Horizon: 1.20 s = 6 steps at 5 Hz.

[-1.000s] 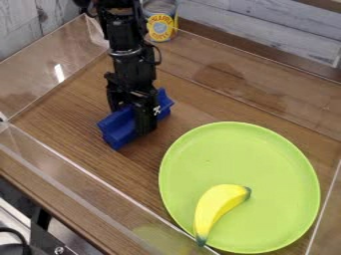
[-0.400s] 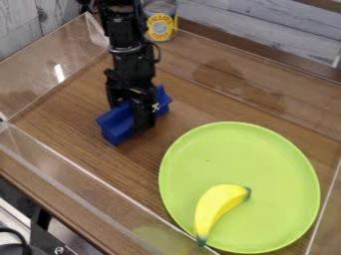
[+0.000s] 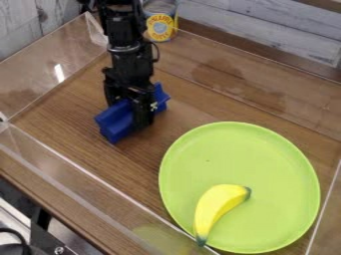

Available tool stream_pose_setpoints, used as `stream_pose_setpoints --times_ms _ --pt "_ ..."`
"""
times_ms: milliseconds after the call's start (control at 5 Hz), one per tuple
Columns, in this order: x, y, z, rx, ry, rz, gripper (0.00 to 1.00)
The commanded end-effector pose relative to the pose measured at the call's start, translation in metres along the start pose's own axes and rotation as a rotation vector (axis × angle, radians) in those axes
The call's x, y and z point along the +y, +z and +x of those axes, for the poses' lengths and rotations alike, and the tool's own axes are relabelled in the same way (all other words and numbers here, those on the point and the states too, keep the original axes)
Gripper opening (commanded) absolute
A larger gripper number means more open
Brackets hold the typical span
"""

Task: Remove the blue object from inside the green plate and put it on the table

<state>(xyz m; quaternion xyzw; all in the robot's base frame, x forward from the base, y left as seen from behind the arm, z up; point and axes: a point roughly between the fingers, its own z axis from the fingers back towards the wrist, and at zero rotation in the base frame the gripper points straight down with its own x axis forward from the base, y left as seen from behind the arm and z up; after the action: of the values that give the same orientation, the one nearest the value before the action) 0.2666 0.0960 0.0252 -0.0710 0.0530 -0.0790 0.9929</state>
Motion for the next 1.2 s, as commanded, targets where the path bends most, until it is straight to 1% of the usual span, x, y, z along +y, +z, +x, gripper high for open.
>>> stream_pose_setpoints --times_ms 0,200,400,600,800,1000 --pt "0.003 0.037 0.007 -0.101 0.009 0.043 1.00" --pt "-0.002 0.057 0.007 -0.148 0.010 0.061 1.00" --pt "-0.009 0.083 0.007 -0.197 0.014 0.085 1.00" --pt "-0.019 0.102 0.006 -0.219 0.010 0.084 1.00" --pt "-0.023 0.107 0.006 -0.222 0.018 0.062 1.00" --pt "-0.021 0.104 0.007 -0.208 0.025 0.054 1.00"
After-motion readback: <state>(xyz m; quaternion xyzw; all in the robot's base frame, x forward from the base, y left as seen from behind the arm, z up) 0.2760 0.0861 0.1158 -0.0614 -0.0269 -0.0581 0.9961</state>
